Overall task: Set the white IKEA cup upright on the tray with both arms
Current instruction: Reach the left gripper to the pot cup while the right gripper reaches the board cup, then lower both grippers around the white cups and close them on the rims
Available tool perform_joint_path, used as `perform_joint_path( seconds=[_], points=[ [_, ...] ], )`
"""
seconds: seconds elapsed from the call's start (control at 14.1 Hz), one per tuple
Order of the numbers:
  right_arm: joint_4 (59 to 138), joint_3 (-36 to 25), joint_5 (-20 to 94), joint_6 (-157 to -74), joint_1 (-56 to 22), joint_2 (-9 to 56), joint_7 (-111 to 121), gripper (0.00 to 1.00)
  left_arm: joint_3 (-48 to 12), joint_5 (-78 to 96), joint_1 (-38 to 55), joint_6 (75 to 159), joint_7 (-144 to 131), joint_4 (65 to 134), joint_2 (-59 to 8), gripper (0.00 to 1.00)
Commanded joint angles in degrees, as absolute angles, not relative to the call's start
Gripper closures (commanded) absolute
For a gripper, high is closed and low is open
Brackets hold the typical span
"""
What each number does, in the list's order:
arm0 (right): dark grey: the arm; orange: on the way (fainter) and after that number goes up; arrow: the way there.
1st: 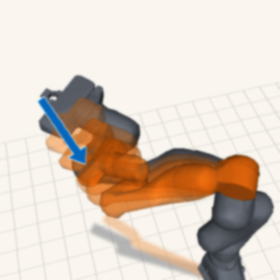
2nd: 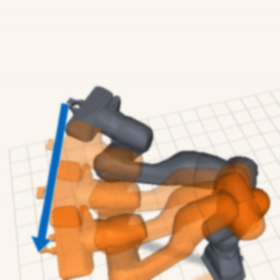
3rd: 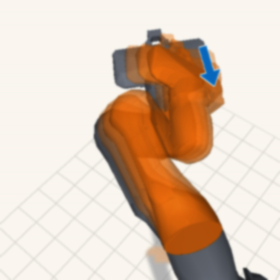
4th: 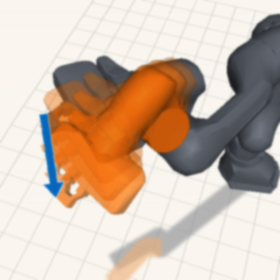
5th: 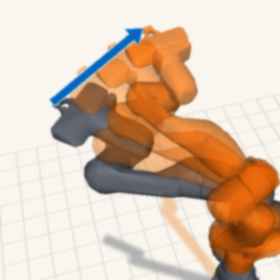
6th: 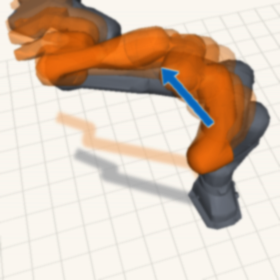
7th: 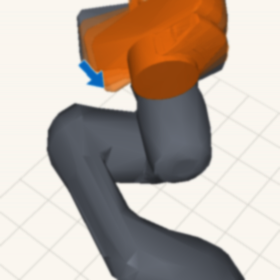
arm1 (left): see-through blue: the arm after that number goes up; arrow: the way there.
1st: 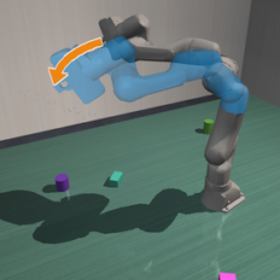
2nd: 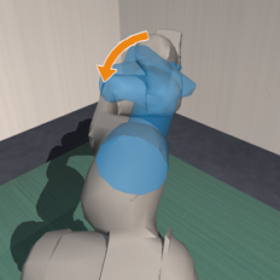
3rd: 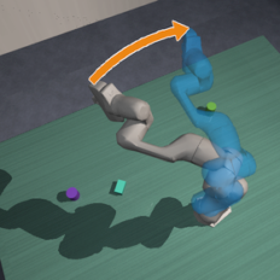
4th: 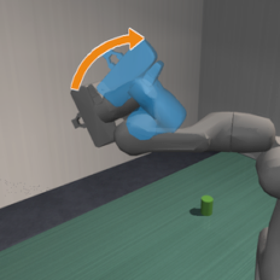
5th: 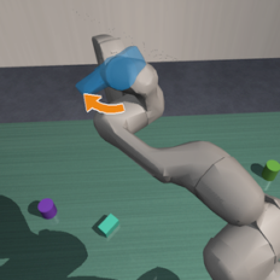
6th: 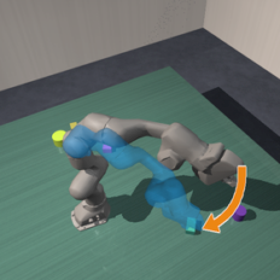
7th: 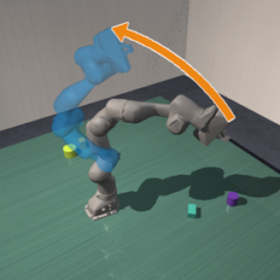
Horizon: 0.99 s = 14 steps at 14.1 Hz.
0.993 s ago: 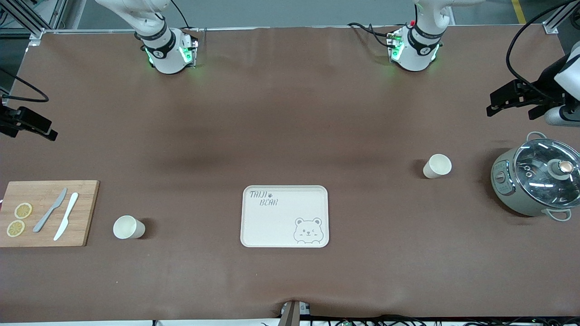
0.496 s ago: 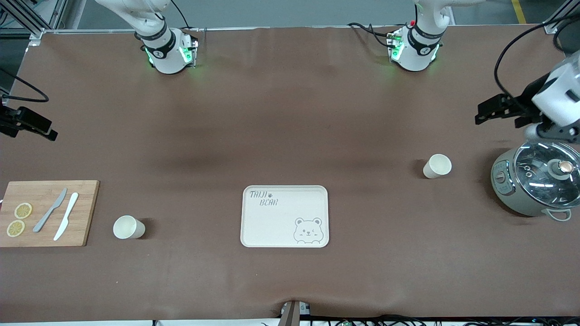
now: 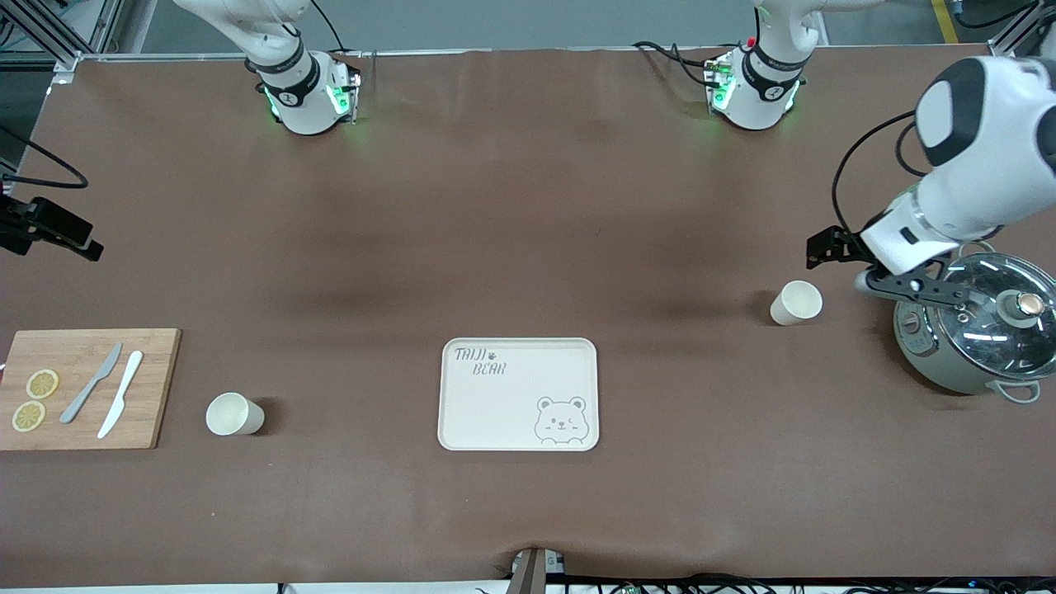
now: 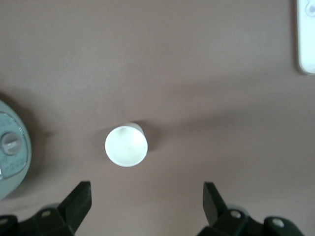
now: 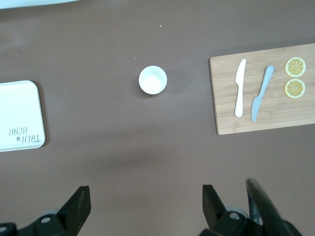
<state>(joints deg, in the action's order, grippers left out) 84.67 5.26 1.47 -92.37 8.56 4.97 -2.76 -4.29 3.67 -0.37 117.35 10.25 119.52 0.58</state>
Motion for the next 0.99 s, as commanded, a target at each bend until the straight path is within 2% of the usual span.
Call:
perform_joint_path(
  seconds=[0.0,0.21,0.5,0.92],
  points=[
    [83.94,5.19,1.85,-95.87,6.16,10.18,-2.81,0.00,-4.75,2.64,-2.28,129.32,13.96,131.19,4.05,0.00],
    [83.94,5.19,1.14,-100.26,3.87,16.15,-2.81,0.00,-4.75,2.64,-6.66,143.66,21.16,139.11,1.07,0.00],
    [83.94,5.19,1.06,-110.54,3.87,23.01,-2.64,0.00,-4.83,2.64,-10.28,153.61,27.07,139.83,-6.23,0.00],
    [83.94,5.01,0.62,-122.59,4.22,32.24,-2.29,0.00,-4.83,2.72,-9.93,157.41,26.98,138.52,-10.36,0.00]
  ],
)
